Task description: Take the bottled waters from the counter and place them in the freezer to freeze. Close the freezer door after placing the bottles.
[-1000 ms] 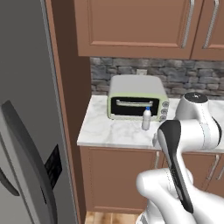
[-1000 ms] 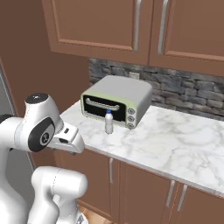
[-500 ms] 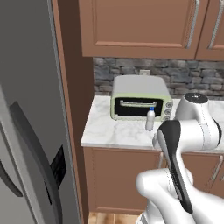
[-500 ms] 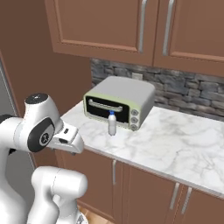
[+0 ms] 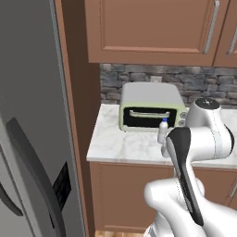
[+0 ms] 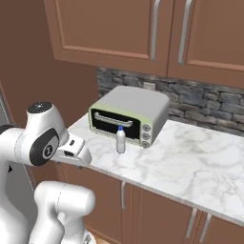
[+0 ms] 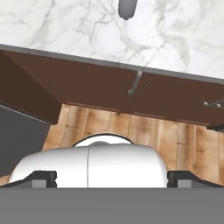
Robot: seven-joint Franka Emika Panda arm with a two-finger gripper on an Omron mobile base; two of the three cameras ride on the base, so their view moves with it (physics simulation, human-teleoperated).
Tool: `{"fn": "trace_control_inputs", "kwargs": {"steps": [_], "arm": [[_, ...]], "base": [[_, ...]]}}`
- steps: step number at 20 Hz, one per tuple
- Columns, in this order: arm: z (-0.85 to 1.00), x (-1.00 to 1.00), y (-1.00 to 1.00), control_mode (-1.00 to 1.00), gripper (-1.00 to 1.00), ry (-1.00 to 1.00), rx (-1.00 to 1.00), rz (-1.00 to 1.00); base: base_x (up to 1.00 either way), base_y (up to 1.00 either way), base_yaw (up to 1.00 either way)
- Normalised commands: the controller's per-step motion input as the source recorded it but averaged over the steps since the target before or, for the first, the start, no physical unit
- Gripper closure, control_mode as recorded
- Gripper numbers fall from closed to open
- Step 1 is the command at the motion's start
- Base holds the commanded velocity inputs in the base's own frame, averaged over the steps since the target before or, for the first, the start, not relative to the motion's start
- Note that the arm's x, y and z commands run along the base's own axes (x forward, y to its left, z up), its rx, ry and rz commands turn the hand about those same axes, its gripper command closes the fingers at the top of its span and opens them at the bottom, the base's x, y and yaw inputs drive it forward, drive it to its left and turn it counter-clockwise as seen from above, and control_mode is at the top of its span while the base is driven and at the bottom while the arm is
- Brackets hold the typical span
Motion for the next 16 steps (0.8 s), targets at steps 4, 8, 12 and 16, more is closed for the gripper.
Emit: {"fn": "trace_control_inputs", "kwargs": {"steps": [4,8,12,16], "arm": [[0.00,0.00,0.00,1.00,-1.00,0.00,0.00,0.00],[0.00,0.00,0.00,1.00,-1.00,0.00,0.00,0.00],[0.00,0.01,0.00,-1.00,-1.00,0.00,0.00,0.00],[-0.01,0.04,0.00,-1.00,-1.00,-0.01,0.00,0.01]], "base": [[0.40,-0.03,0.04],[0.16,0.00,0.00],[0.02,0.00,0.00],[0.00,0.00,0.00]]}}
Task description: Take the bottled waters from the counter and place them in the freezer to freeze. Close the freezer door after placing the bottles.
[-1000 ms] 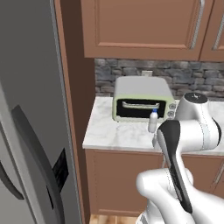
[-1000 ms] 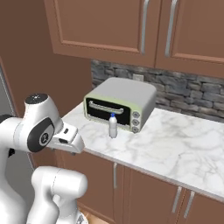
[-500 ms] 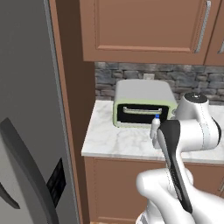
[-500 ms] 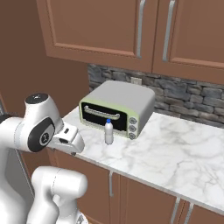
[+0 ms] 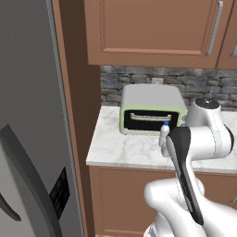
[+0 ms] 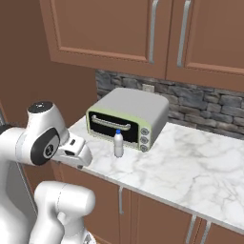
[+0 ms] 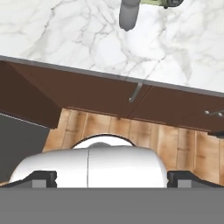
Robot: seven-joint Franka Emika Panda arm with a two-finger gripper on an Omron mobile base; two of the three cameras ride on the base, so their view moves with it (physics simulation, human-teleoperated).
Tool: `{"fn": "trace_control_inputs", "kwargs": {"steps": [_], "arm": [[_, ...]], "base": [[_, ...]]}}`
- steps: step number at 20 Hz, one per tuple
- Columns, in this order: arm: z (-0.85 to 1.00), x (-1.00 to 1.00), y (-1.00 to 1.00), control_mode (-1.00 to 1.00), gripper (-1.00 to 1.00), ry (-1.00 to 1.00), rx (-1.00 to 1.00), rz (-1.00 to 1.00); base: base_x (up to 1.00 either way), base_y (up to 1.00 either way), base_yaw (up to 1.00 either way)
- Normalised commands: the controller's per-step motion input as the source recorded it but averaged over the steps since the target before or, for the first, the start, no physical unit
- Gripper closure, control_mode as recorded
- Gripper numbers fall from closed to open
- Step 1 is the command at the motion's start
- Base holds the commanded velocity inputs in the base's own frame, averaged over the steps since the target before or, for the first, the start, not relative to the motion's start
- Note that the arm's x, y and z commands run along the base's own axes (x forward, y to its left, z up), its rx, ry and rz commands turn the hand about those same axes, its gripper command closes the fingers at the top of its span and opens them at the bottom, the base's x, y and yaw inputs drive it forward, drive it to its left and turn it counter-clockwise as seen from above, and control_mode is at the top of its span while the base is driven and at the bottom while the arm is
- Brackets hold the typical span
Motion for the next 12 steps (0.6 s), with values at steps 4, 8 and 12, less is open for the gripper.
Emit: {"fn": "trace_control_inputs", "kwargs": {"steps": [4,8,12], "arm": [[-0.15,0.15,-0.30,-1.00,-1.00,-0.11,0.04,0.01],[-0.18,0.16,-0.46,-1.00,-1.00,-0.20,0.04,0.12],[-0.24,0.22,-0.43,-1.00,-1.00,-0.24,0.03,0.16]], "base": [[0.00,0.00,0.00],[0.00,0.00,0.00],[0.00,0.00,0.00]]}}
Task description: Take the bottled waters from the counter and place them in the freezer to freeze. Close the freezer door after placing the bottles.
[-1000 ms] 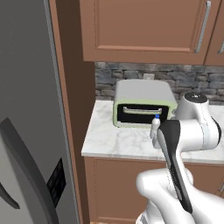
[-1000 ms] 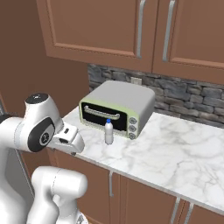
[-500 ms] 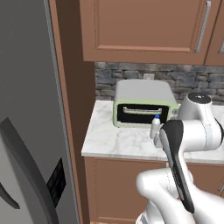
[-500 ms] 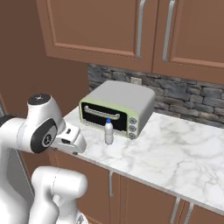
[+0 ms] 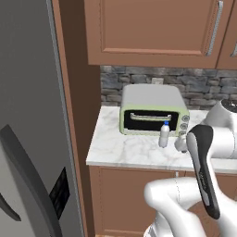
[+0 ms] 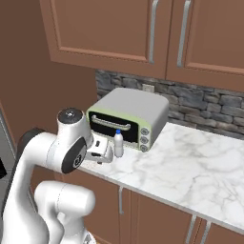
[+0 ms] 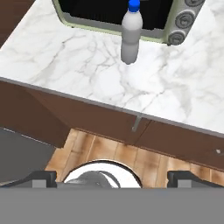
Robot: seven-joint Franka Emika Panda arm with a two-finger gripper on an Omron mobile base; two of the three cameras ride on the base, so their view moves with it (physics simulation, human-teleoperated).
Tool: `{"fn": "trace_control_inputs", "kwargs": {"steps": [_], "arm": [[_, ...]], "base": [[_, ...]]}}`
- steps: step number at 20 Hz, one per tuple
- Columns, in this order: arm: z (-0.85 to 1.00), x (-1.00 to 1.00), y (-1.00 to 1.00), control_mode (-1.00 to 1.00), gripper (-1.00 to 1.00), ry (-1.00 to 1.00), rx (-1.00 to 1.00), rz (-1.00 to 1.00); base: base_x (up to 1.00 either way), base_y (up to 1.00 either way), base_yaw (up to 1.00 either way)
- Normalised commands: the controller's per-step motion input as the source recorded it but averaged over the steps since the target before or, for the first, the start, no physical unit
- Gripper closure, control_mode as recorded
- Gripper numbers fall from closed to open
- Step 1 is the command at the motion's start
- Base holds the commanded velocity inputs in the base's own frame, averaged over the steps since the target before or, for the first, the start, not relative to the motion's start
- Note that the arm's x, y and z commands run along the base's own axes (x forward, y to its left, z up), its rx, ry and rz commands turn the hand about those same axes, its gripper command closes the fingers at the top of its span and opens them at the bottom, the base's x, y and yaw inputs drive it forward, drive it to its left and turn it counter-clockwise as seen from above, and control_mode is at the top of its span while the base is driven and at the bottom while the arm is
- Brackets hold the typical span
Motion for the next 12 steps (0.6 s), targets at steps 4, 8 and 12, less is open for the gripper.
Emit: {"fn": "trace_control_inputs", "kwargs": {"steps": [4,8,12], "arm": [[-0.32,0.34,-0.32,-1.00,-1.00,-0.26,0.00,0.15],[-0.27,0.43,-0.40,-1.00,-1.00,-0.28,0.02,0.18],[-0.33,0.31,-0.13,-1.00,-1.00,-0.30,0.02,0.15]], "base": [[0.00,0.00,0.00],[0.00,0.00,0.00],[0.00,0.00,0.00]]}}
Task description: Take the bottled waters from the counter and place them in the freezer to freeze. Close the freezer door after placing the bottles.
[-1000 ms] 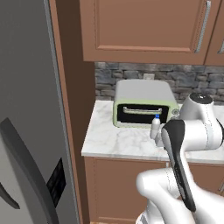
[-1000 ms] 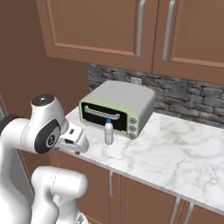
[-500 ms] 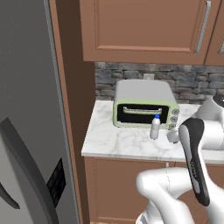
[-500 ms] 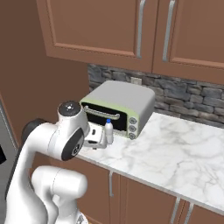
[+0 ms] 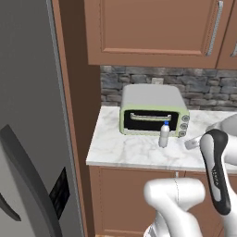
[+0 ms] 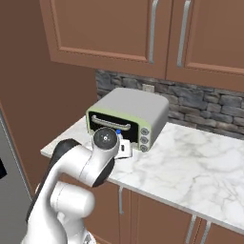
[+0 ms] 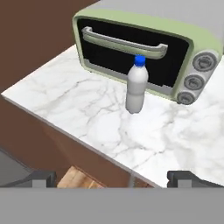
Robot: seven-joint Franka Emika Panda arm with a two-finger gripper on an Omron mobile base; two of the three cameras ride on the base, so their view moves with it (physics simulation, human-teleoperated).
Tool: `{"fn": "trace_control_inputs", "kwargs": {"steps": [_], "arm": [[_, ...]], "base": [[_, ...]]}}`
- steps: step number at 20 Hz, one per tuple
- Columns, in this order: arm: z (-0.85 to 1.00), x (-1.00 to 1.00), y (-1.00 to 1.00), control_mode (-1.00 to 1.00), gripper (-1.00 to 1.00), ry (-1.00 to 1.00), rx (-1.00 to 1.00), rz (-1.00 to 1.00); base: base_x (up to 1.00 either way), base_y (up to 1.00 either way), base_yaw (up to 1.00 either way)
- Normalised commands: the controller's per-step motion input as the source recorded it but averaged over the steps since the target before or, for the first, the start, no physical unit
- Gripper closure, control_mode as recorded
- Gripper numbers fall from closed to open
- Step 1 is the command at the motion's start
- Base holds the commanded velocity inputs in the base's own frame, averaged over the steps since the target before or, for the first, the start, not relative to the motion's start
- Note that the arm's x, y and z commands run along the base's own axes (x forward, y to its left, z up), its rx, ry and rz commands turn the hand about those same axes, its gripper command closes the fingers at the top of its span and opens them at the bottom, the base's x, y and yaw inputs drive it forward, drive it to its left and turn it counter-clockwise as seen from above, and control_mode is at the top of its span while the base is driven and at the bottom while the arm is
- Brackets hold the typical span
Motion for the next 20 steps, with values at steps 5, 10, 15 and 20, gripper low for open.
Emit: {"fn": "trace_control_inputs", "kwargs": {"steps": [5,10,15,20], "arm": [[-0.42,0.23,-0.11,-1.00,-1.00,-0.30,0.09,0.15],[-0.24,0.28,-0.02,-1.00,-1.00,-0.33,0.10,0.19],[-0.02,0.11,0.01,-1.00,-1.00,-0.31,0.01,0.18],[0.00,0.28,0.00,-1.00,-1.00,-0.17,0.00,0.16]], "base": [[0.00,0.00,0.00],[0.00,0.00,0.00],[0.00,0.00,0.00],[0.00,0.00,0.00]]}}
